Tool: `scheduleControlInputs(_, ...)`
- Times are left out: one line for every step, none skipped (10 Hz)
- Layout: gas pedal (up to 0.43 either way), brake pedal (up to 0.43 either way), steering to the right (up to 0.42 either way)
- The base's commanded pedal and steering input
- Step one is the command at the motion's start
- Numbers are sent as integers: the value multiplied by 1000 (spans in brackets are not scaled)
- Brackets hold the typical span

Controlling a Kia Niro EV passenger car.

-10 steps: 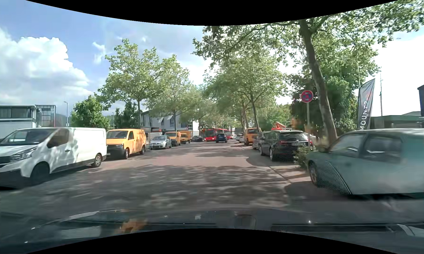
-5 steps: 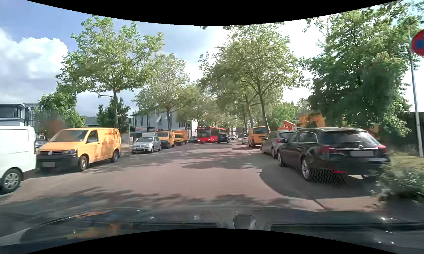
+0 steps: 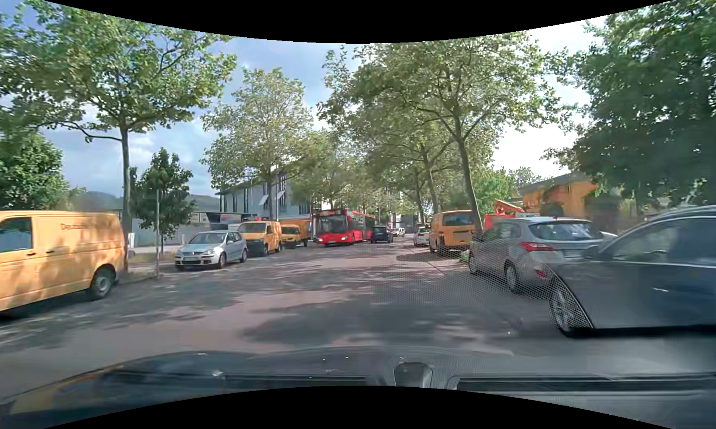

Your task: Follow the waypoints while adhering to traffic rules and regulations

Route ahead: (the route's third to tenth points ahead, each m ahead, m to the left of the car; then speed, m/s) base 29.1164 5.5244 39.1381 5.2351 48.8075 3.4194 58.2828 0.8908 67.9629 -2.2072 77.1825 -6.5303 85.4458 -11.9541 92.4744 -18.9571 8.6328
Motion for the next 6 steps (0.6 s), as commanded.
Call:
scheduleControlInputs(47, 0, -6)
scheduleControlInputs(47, 0, -6)
scheduleControlInputs(47, 0, -5)
scheduleControlInputs(47, 0, -6)
scheduleControlInputs(47, 0, -6)
scheduleControlInputs(47, 0, -5)
